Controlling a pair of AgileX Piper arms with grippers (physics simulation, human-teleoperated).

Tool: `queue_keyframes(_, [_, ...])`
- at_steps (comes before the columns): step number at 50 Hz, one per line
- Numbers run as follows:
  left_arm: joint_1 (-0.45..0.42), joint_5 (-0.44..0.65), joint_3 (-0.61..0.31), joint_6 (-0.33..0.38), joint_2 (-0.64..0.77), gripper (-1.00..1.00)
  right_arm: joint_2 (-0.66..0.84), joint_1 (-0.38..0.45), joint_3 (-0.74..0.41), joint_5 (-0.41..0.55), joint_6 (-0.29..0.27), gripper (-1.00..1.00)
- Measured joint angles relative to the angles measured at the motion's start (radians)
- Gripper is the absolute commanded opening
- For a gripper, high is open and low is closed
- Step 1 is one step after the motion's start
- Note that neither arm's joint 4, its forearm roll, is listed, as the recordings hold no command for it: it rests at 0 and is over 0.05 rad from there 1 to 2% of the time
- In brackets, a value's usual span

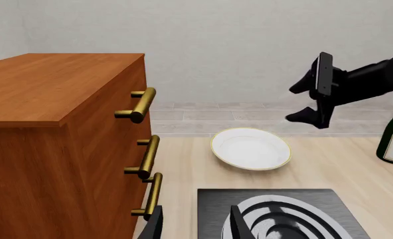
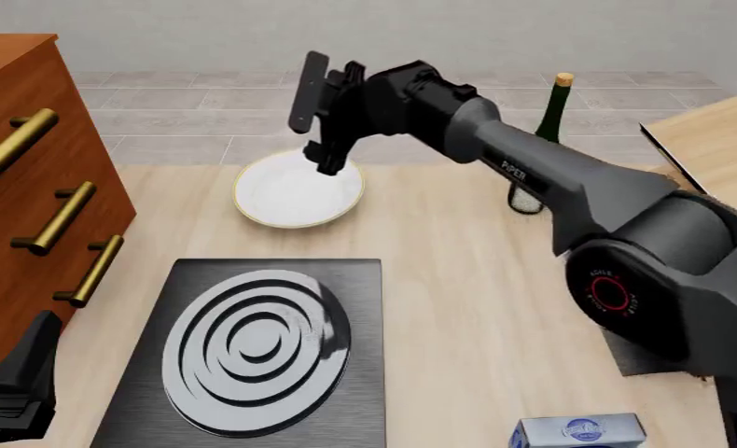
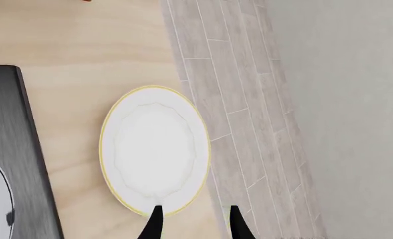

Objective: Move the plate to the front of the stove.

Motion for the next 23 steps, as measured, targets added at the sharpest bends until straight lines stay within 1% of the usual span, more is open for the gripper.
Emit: queue_keyframes(23, [0.000, 0.000, 0.000, 0.000, 0.000, 1.00, -0.157, -0.002, 0.227, -0.111, -0.034, 1.00])
